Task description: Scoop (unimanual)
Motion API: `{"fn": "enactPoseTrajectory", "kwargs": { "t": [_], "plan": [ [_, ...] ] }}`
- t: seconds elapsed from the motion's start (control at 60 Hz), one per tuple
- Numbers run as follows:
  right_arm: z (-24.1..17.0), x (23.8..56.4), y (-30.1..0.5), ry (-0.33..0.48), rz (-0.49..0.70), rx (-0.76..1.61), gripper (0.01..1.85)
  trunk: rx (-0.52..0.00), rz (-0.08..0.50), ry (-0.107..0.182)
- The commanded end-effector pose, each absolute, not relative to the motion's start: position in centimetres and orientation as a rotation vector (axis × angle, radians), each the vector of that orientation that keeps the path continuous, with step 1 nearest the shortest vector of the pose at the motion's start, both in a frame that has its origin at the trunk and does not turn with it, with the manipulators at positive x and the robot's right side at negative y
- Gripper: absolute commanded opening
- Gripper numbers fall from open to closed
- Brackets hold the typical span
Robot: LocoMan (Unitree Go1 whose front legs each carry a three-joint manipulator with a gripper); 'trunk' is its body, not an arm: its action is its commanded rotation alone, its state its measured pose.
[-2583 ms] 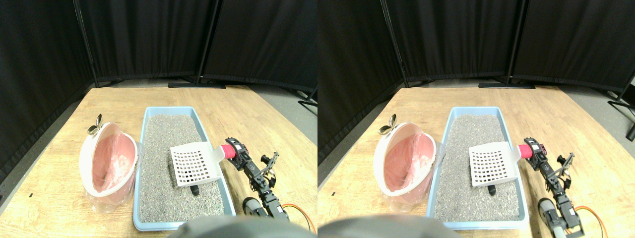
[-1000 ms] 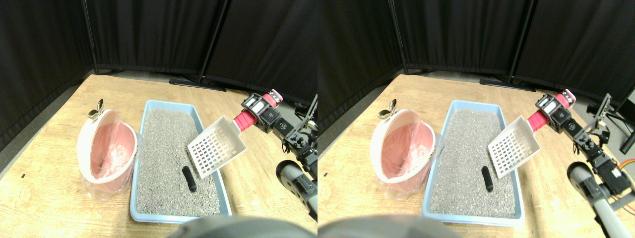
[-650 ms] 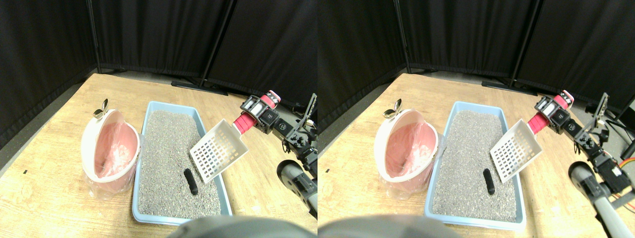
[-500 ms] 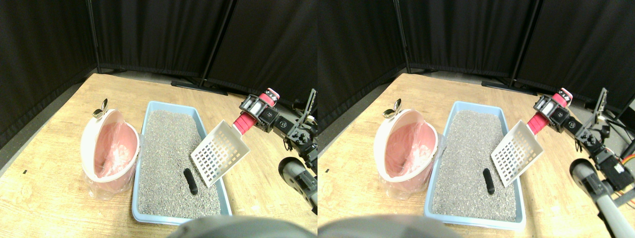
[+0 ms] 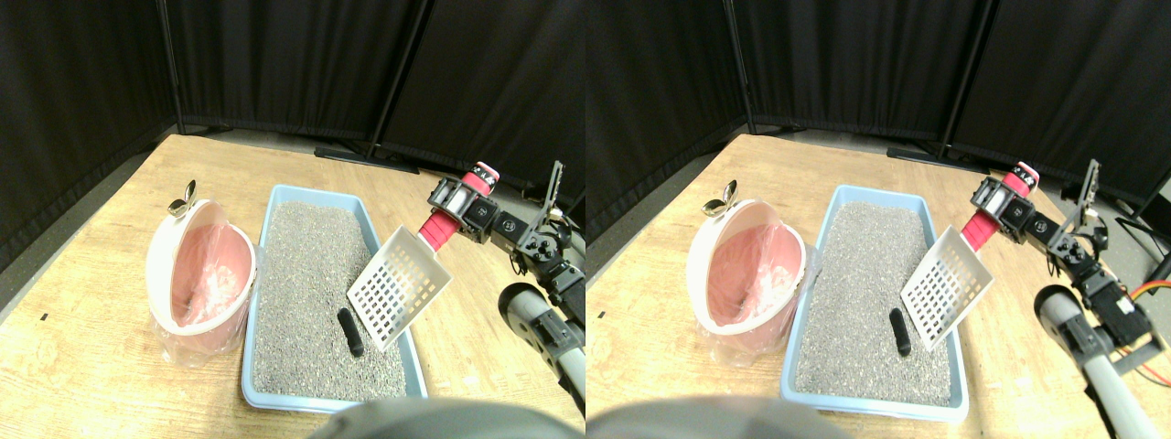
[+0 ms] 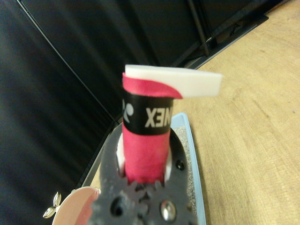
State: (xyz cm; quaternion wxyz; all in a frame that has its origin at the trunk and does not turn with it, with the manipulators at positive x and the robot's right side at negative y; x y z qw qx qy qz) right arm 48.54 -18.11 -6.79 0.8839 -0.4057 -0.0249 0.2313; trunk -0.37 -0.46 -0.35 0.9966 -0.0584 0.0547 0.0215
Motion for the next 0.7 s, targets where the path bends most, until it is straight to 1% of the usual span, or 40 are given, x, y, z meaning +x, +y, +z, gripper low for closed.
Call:
{"fn": "enactPoseTrajectory", "kwargs": {
  "t": [0.017, 0.15, 0.167, 0.25, 0.417, 0.45, 0.467, 0.483, 0.517, 0.55, 0.567, 0.617, 0.633, 0.65, 0.667, 0.7],
  "plan": [
    [-7.0, 48.6, -17.9, -0.055, 0.473, -0.864, 0.05, -0.133, 0.052, 0.13],
    [-7.4, 48.4, -17.7, -0.042, 0.463, -0.885, 0.05, -0.133, 0.055, 0.132],
    [-7.5, 48.3, -17.7, -0.022, 0.455, -0.888, 0.05, -0.133, 0.056, 0.132],
    [-7.8, 48.2, -17.7, -0.001, 0.448, -0.88, 0.05, -0.132, 0.057, 0.134],
    [-8.9, 48.1, -17.4, -0.002, 0.488, -0.92, 0.05, -0.131, 0.054, 0.138],
    [-10.5, 47.8, -16.8, 0.015, 0.538, -0.852, 0.05, -0.131, 0.053, 0.143],
    [-10.5, 47.8, -16.8, 0.015, 0.538, -0.852, 0.05, -0.131, 0.053, 0.143],
    [-11.4, 47.6, -16.4, 0.029, 0.556, -0.85, 0.05, -0.131, 0.053, 0.143],
    [-12.6, 47.2, -15.7, 0.092, 0.569, -0.83, 0.05, -0.131, 0.053, 0.142],
    [-12.6, 47.2, -15.7, 0.092, 0.569, -0.83, 0.05, -0.131, 0.053, 0.142],
    [-14.3, 46.3, -14.5, 0.143, 0.586, -0.789, 0.05, -0.133, 0.055, 0.141],
    [-14.9, 46.1, -14.1, 0.142, 0.613, -0.765, 0.05, -0.133, 0.058, 0.145],
    [-15.6, 45.7, -13.7, 0.155, 0.624, -0.728, 0.05, -0.133, 0.058, 0.145],
    [-15.6, 45.7, -13.7, 0.155, 0.624, -0.728, 0.05, -0.133, 0.058, 0.145],
    [-15.9, 45.4, -13.3, 0.171, 0.613, -0.674, 0.05, -0.133, 0.058, 0.145],
    [-15.9, 45.4, -13.3, 0.171, 0.613, -0.674, 0.05, -0.133, 0.058, 0.145]
  ]
}}
